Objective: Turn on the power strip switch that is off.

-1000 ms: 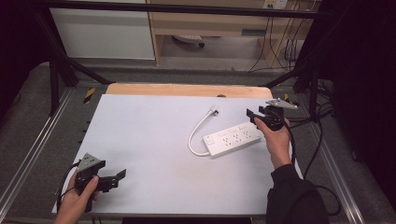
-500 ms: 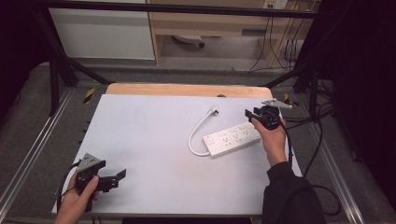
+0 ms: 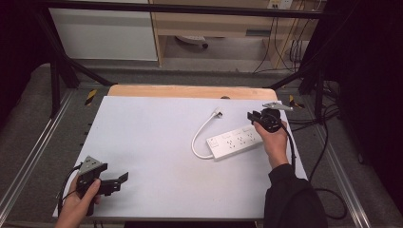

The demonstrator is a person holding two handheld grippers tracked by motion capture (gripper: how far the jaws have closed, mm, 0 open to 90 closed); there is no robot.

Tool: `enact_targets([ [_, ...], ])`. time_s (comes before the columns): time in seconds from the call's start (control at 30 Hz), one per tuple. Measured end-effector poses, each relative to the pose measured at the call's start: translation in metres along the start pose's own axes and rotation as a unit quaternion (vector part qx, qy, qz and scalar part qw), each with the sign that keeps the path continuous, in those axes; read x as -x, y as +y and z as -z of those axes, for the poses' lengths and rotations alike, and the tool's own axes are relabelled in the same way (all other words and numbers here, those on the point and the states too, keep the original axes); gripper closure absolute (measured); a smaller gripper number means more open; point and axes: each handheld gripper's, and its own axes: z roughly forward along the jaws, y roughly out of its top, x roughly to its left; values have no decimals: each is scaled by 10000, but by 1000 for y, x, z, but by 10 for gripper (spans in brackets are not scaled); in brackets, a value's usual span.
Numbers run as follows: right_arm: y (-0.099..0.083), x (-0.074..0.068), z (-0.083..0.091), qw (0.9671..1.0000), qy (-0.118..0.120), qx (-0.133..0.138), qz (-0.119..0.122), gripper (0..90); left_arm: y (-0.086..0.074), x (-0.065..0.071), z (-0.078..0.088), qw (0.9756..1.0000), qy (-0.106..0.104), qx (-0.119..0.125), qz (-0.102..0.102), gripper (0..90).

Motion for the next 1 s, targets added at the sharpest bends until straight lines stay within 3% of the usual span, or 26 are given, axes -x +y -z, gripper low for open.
enact_targets([
  [0.57, -7, -4, -11, 9998, 101, -163, 27, 791, 0, -1, 1, 10000, 10, -7, -25, 77],
  [1.0, -15, -8, -16, 9993, 107, -295, 217, 821, 0, -1, 0, 10000, 15, -11, -38, 78],
])
